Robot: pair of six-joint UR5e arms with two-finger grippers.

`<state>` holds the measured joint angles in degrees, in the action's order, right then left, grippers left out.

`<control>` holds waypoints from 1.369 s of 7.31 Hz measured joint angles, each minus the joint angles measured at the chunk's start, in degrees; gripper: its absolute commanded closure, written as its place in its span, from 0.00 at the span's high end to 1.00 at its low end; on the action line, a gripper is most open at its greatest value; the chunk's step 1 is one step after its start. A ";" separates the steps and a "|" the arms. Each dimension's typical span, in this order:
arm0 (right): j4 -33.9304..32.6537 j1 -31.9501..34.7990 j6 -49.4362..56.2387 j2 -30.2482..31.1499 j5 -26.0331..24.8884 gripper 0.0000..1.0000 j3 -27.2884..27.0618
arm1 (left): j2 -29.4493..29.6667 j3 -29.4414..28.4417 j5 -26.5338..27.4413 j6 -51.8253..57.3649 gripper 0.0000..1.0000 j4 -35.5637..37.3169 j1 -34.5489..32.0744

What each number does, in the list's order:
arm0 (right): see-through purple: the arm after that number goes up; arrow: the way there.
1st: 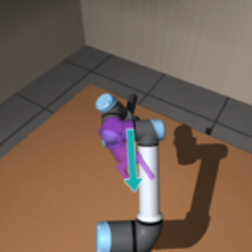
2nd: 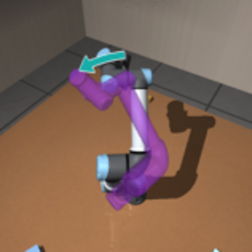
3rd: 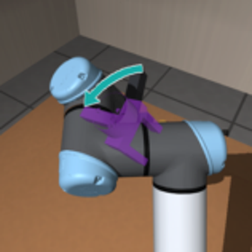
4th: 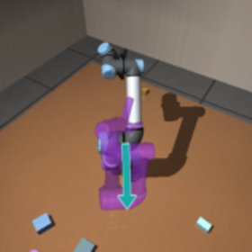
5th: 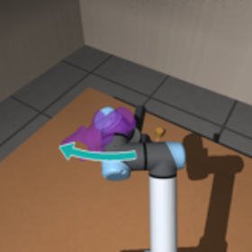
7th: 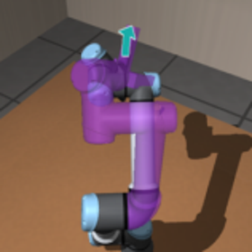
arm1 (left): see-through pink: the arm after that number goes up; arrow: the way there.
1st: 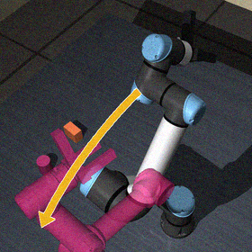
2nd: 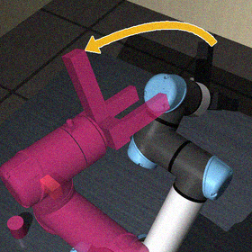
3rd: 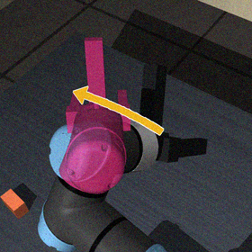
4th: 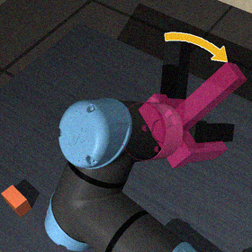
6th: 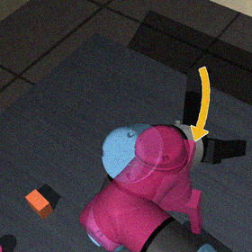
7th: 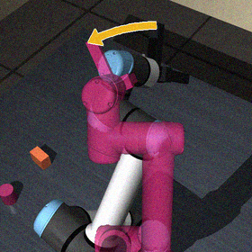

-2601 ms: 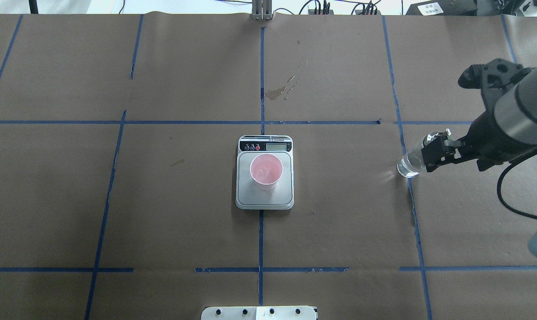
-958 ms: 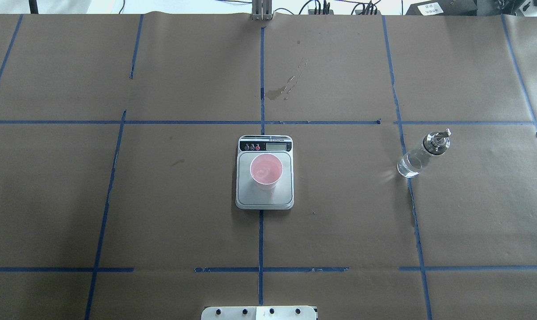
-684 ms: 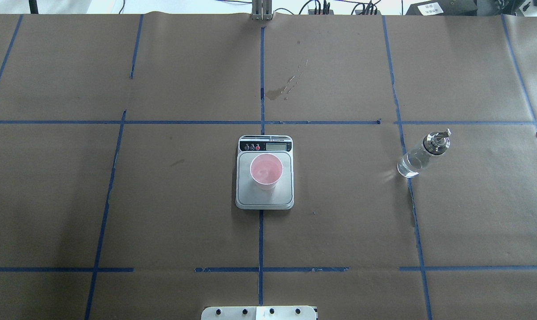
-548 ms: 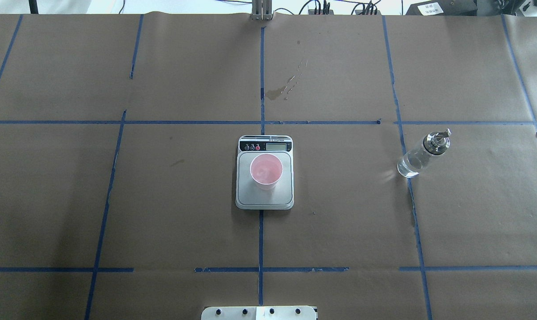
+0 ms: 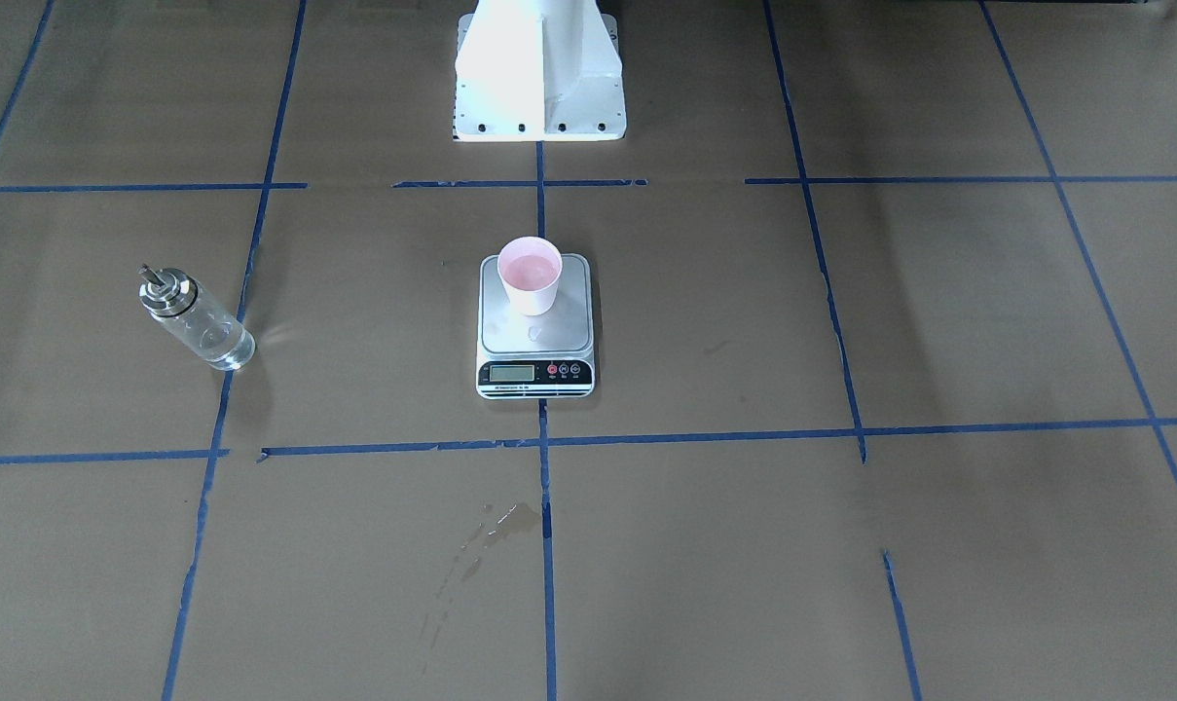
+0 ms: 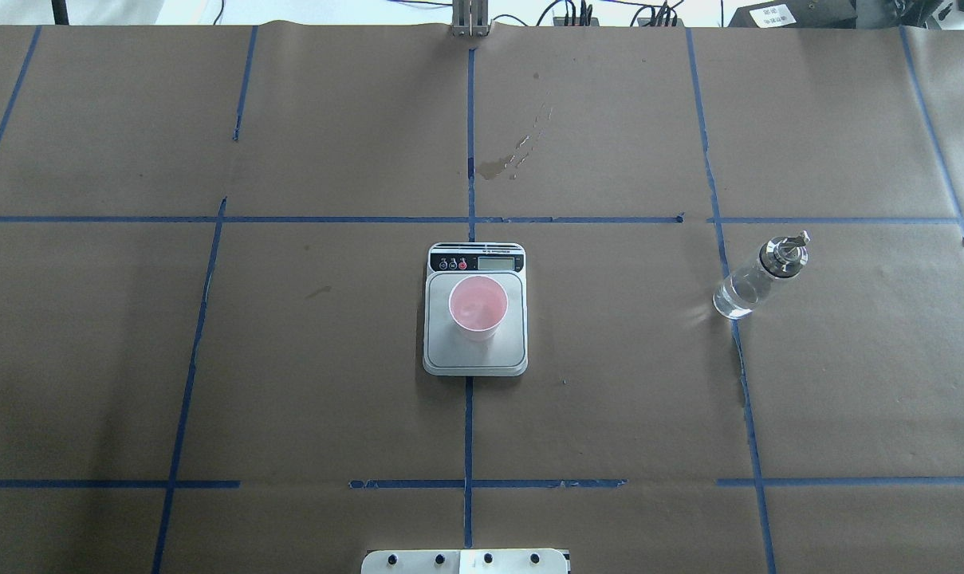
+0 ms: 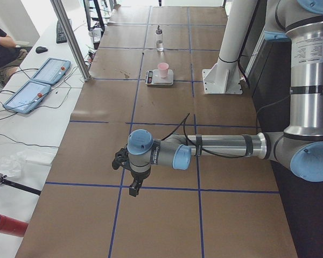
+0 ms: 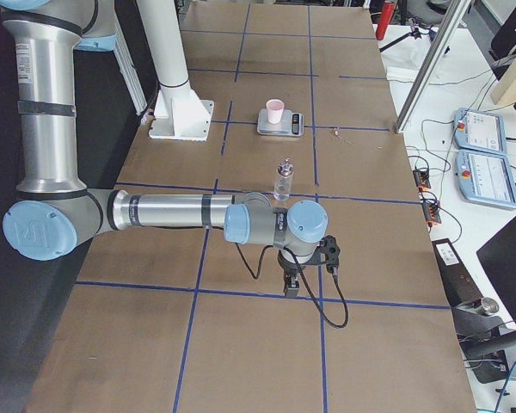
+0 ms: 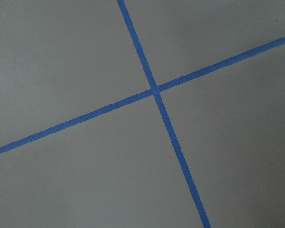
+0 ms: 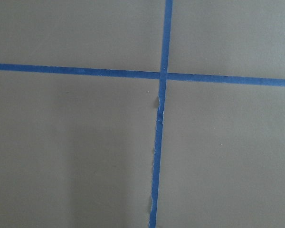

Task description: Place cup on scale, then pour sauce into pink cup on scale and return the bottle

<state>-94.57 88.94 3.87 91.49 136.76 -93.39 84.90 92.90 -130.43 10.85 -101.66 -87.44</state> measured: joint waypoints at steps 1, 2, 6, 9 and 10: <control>0.00 0.47 0.02 0.18 0.01 1.00 0.16 | -0.02 -0.08 0.00 -0.07 1.00 -0.02 -0.08; 0.00 0.75 0.04 0.23 -0.02 1.00 0.39 | -0.05 -0.18 0.00 -0.25 1.00 -0.05 -0.18; 0.05 1.31 -0.07 -0.02 -0.31 1.00 1.04 | 0.60 -0.33 -0.22 -13.38 1.00 -0.76 -0.38; 0.02 1.40 -0.73 -0.13 -0.27 1.00 1.10 | 0.87 -0.40 -1.68 -16.88 1.00 -0.85 -0.44; 0.06 1.40 -1.03 -0.15 -0.27 1.00 1.10 | 0.91 -0.42 -2.63 -17.02 1.00 -0.83 -0.44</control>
<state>-94.51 90.34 2.84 91.34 136.49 -92.29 85.81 92.48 -133.06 -6.17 -102.49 -87.89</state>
